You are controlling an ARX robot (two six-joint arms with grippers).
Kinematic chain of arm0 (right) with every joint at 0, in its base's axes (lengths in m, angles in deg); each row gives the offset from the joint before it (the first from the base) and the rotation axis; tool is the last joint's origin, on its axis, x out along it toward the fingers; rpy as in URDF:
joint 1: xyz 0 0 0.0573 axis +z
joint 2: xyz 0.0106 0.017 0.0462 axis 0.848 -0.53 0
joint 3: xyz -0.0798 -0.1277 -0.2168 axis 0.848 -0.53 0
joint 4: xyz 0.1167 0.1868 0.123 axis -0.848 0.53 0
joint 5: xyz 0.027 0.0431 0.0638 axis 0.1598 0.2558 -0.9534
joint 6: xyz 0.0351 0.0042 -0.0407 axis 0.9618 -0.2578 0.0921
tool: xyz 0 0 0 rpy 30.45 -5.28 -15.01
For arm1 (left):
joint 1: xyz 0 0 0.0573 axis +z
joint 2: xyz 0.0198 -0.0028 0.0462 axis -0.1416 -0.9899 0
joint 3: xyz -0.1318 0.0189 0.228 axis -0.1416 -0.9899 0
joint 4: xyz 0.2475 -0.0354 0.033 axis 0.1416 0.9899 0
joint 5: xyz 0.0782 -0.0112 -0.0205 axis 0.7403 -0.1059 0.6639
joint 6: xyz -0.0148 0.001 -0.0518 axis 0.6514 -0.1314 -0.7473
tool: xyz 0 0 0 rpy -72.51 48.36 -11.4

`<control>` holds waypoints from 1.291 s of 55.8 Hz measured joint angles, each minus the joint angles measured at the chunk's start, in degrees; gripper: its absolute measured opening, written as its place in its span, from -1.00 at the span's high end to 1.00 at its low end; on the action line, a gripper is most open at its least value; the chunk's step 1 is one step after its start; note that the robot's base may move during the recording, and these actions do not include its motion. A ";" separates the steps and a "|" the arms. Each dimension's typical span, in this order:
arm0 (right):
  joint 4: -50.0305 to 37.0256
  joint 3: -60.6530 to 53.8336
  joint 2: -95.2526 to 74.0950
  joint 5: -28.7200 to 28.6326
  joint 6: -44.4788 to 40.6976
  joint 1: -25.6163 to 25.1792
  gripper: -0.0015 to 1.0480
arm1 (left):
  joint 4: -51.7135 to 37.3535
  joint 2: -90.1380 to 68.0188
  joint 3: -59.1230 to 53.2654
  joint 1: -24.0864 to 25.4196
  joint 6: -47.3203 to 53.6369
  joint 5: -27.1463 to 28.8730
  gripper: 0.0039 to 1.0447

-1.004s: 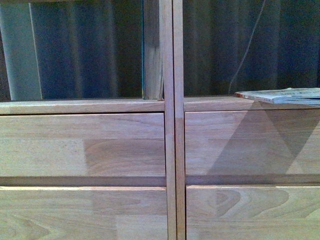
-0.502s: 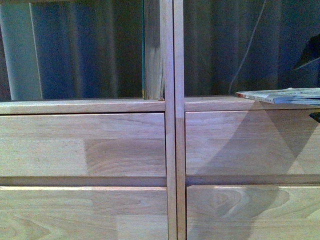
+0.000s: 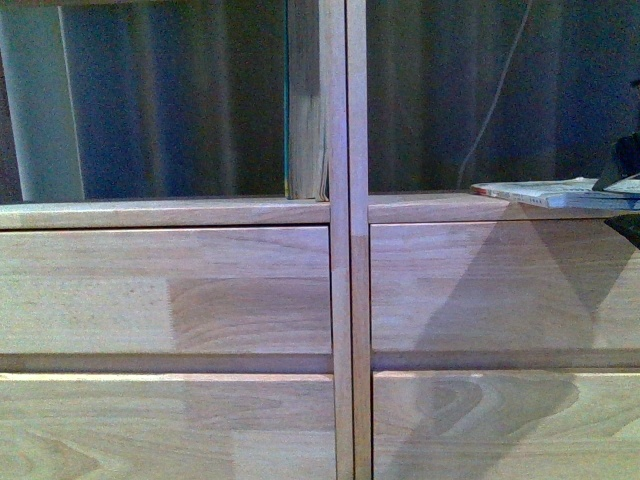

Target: Organize books on shelf

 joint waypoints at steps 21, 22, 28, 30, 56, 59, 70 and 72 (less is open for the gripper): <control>-9.66 -9.53 8.92 -7.85 1.03 -3.17 0.86 | -25.18 -12.81 0.79 14.95 -17.73 -34.82 -0.86; -9.92 -9.94 9.81 -8.33 0.83 -3.54 0.86 | -26.18 -14.75 1.31 15.96 -18.32 -35.08 -0.86; -11.32 -10.73 13.92 -11.54 0.28 -5.16 0.86 | -30.47 -23.28 5.16 19.98 -20.26 -36.96 -0.86; -11.65 -10.73 15.30 -12.39 0.11 -5.55 0.86 | -31.12 -25.88 6.78 20.70 -20.70 -37.68 -0.86; -12.81 -5.81 26.21 -18.05 -10.01 1.14 0.86 | -33.38 -55.19 32.57 17.53 -29.86 -40.30 -0.86; -13.60 -5.60 26.93 -18.64 -11.78 2.89 0.86 | -33.57 -58.10 36.94 15.65 -32.59 -40.74 -0.86; -15.17 -5.60 27.36 -19.52 -16.55 7.63 0.86 | -36.65 -66.29 47.43 9.35 -42.21 -42.36 -0.86; -15.67 -5.60 26.99 -19.65 -17.53 8.87 0.86 | -38.18 -68.48 49.51 7.91 -45.16 -43.76 -0.86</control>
